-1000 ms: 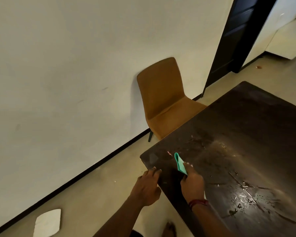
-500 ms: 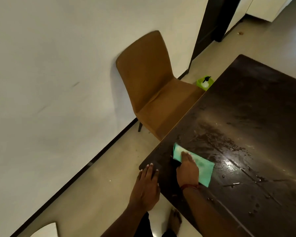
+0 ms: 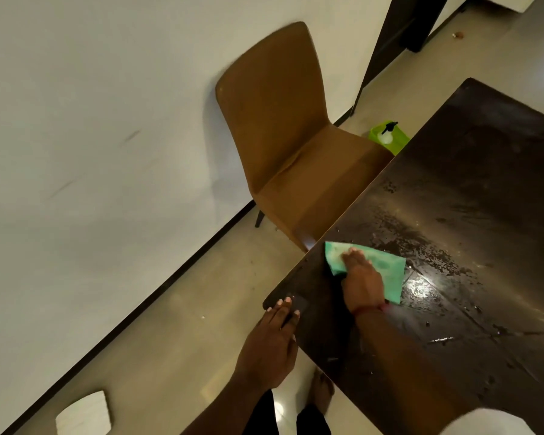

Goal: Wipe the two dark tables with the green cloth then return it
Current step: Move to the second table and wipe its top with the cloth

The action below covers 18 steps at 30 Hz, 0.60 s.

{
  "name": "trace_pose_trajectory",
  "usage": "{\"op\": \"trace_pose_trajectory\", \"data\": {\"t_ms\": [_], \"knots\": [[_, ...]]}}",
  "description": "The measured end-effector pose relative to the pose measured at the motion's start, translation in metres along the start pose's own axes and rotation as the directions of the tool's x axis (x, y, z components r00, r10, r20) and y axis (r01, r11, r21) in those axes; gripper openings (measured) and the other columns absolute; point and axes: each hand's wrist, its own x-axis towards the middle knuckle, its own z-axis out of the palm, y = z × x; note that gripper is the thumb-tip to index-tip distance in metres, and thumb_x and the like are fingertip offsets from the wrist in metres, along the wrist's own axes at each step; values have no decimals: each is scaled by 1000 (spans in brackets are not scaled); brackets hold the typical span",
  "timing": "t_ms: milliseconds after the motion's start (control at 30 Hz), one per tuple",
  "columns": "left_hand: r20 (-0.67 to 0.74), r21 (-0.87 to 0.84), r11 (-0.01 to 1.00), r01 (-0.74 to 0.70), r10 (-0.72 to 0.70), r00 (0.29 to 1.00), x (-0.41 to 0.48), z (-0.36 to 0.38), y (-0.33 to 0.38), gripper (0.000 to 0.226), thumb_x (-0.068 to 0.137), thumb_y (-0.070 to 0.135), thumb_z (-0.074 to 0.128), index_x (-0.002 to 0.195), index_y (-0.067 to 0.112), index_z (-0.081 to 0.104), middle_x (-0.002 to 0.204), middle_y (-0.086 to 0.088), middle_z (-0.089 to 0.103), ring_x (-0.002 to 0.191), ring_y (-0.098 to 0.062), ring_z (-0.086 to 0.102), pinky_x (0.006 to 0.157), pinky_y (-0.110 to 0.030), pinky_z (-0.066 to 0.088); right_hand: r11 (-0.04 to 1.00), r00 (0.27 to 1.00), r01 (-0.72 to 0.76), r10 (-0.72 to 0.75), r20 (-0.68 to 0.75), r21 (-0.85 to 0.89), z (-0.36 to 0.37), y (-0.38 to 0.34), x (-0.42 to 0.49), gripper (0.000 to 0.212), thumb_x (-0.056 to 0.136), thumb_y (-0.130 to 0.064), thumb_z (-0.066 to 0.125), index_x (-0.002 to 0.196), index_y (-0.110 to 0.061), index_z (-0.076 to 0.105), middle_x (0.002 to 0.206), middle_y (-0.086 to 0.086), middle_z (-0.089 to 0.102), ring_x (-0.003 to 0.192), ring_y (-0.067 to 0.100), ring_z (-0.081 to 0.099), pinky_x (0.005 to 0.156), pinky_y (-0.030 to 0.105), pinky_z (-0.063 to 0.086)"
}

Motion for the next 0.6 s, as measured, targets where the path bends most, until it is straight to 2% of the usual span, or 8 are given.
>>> {"op": "trace_pose_trajectory", "data": {"t_ms": [67, 100, 167, 233, 367, 433, 533, 600], "knots": [[-2, -6, 1000, 13, -13, 1000, 1, 0, 5, 55, 95, 35, 34, 146, 19, 40, 158, -2, 30, 148, -19, 21, 117, -30, 17, 1000, 999, 17, -18, 43, 22, 3, -32, -7, 53, 81, 5, 54, 133, 0, 45, 141, 24, 41, 132, 37, 37, 111, 46, 26], [-2, -27, 999, 23, -23, 1000, 1, -1, 7, 55, 94, 34, 35, 145, 19, 43, 156, -1, 35, 146, -20, 26, 117, -30, 21, 983, 979, 182, -182, 88, 11, 13, -47, -17, 52, 78, 5, 61, 128, 2, 50, 134, 26, 48, 125, 40, 46, 106, 50, 33], [-14, -82, 996, 36, -37, 999, 0, -3, 11, 51, 91, 31, 39, 139, 19, 50, 143, 0, 50, 135, -20, 42, 112, -28, 35, 821, 802, 572, -561, 205, 9, 29, -63, -44, 53, 64, 0, 78, 114, 0, 62, 119, 23, 62, 110, 38, 60, 94, 52, 43], [-4, -64, 998, 24, -24, 1000, -1, -3, 9, 52, 90, 29, 42, 141, 20, 47, 144, -1, 49, 134, -20, 41, 112, -28, 36, 702, 675, 711, -698, 239, 43, 25, -56, -36, 48, 65, -6, 78, 112, -5, 65, 118, 17, 65, 110, 31, 61, 92, 46, 47], [53, 45, 999, -27, 25, 998, -3, -2, 2, 59, 97, 35, 35, 152, 18, 26, 163, -5, 14, 150, -21, 7, 119, -31, 7, 942, 936, 333, -335, 110, 36, 1, -17, 11, 49, 87, 0, 48, 135, -10, 46, 147, 12, 38, 137, 26, 33, 110, 39, 28], [40, 39, 998, -41, 39, 998, -3, -2, 1, 57, 97, 34, 38, 151, 18, 29, 162, -3, 13, 149, -20, 8, 117, -30, 8, 990, 990, 139, -139, 32, -1, -1, -22, 14, 51, 87, 0, 45, 137, -10, 43, 149, 12, 34, 138, 27, 29, 112, 41, 25], [-40, -1, 999, -46, 46, 998, -7, -8, -3, 44, 88, 25, 57, 131, 16, 59, 140, -7, 55, 130, -22, 50, 107, -31, 41, 933, 920, 359, -348, 179, -29, 17, -62, -25, 48, 90, -2, 43, 138, -5, 39, 147, 20, 34, 136, 34, 30, 114, 47, 20], [-158, -16, 999, -38, 35, 987, -14, -15, -10, 24, 80, 19, 67, 104, 14, 70, 101, -4, 70, 93, -22, 65, 80, -34, 56, 764, 719, 645, -619, 317, 31, 26, -67, -54, 48, 87, -3, 47, 134, 1, 42, 144, 25, 37, 135, 39, 32, 112, 51, 19]]}}
